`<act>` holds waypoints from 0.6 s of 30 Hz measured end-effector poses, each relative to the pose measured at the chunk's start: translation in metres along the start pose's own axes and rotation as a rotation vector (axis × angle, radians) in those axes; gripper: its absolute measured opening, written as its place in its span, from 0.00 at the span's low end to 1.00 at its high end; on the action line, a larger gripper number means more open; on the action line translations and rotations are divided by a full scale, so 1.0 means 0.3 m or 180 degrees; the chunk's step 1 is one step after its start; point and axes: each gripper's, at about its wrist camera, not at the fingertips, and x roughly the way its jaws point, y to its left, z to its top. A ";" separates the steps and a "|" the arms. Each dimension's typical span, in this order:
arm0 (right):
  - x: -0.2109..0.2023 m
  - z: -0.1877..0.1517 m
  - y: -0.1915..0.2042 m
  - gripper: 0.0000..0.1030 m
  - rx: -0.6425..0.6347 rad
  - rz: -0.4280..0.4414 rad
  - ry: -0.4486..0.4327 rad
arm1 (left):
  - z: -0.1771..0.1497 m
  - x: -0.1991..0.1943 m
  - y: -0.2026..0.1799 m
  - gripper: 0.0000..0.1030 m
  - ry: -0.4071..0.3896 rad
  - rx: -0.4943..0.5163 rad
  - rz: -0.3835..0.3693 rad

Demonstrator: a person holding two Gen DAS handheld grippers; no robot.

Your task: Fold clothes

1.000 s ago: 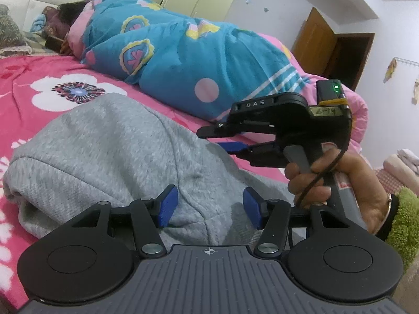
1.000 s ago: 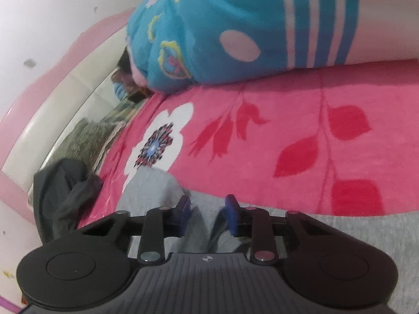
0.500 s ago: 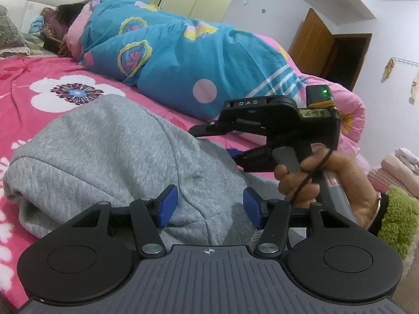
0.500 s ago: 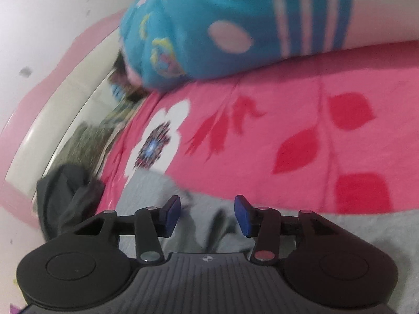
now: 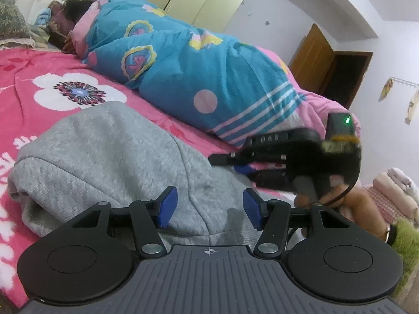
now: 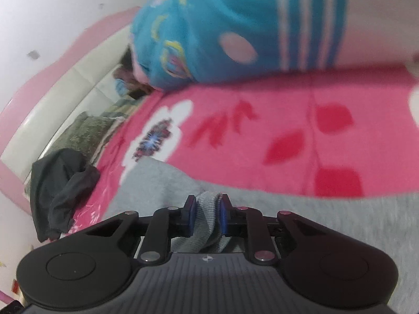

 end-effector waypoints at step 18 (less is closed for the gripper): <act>-0.104 -0.082 -0.102 0.61 0.0572 0.0105 0.0045 | -0.027 0.038 -0.045 0.54 0.0149 0.0449 0.0311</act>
